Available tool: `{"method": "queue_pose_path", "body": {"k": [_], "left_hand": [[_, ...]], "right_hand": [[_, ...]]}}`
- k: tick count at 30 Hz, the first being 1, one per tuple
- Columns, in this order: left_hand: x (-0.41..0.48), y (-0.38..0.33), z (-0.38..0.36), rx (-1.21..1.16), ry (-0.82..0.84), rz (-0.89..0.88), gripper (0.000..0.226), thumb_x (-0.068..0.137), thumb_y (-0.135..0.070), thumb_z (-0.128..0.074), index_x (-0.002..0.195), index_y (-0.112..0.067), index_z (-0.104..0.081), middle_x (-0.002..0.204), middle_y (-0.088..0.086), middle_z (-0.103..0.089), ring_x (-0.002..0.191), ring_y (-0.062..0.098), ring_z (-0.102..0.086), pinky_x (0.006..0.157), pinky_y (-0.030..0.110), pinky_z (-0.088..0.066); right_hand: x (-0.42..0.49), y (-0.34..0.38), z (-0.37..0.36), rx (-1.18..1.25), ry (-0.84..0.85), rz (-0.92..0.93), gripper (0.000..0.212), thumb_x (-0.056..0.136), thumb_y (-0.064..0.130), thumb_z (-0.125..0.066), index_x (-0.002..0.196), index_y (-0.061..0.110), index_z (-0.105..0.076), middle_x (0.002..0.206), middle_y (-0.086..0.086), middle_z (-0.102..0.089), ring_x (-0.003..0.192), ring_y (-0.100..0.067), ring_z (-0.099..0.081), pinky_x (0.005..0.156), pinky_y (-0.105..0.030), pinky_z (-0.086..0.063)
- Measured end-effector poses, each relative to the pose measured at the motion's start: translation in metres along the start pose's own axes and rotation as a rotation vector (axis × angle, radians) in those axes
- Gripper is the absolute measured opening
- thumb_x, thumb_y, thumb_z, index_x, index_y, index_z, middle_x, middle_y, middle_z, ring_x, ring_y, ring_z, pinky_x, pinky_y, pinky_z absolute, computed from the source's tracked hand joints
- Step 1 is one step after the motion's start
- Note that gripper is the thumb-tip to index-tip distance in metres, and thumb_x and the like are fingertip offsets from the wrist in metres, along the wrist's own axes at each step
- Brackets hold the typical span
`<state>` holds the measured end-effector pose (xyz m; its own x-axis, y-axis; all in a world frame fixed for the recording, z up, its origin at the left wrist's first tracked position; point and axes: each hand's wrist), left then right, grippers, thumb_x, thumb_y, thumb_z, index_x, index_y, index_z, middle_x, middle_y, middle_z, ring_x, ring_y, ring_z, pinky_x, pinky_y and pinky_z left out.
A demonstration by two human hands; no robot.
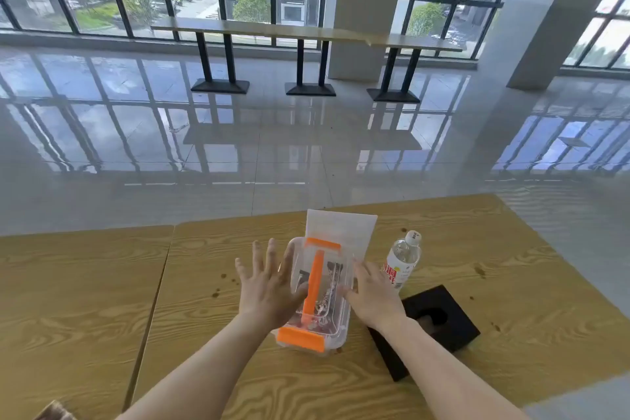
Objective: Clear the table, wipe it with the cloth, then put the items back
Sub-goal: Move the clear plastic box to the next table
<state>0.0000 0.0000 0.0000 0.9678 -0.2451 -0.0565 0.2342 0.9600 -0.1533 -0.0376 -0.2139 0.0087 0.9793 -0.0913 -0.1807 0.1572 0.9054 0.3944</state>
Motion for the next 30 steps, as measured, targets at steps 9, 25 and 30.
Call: {"method": "queue_pose_path", "body": {"k": [9,25,30], "left_hand": [[0.006,-0.005,-0.033,-0.156,0.092,0.15,0.088,0.09,-0.071,-0.037,0.156,-0.032,0.006,0.162,0.014,-0.011,0.148,0.033,-0.015,0.112,0.055,-0.031],[0.004,-0.012,-0.036,-0.581,0.066,0.347,0.078,0.089,-0.054,-0.058,0.154,-0.038,-0.019,0.127,0.003,-0.049,0.107,0.023,-0.057,0.083,0.037,-0.049],[-0.005,-0.011,-0.036,-0.593,0.014,0.39,0.072,0.091,-0.052,-0.058,0.152,-0.034,-0.026,0.13,0.005,-0.053,0.113,0.024,-0.057,0.085,0.037,-0.048]], "right_hand": [[0.01,-0.008,-0.012,0.189,0.109,-0.08,0.066,0.097,0.047,-0.054,0.152,0.028,-0.024,0.152,-0.01,-0.036,0.136,-0.033,-0.042,0.109,-0.046,-0.038],[0.014,-0.007,-0.027,0.535,0.038,-0.092,0.04,0.093,0.028,-0.063,0.127,0.039,-0.046,0.114,0.018,-0.065,0.101,-0.01,-0.065,0.085,-0.036,-0.053],[0.014,-0.007,-0.028,0.492,0.034,-0.074,0.038,0.092,0.028,-0.063,0.125,0.039,-0.047,0.11,0.017,-0.067,0.098,-0.01,-0.065,0.086,-0.039,-0.054]]}}
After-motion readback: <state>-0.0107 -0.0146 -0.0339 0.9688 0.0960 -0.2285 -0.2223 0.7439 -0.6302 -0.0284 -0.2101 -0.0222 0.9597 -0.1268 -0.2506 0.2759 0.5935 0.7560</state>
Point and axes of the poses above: each hand's wrist, its own x-axis towards the middle knuckle, its own z-axis out of the back of the hand, y = z × x
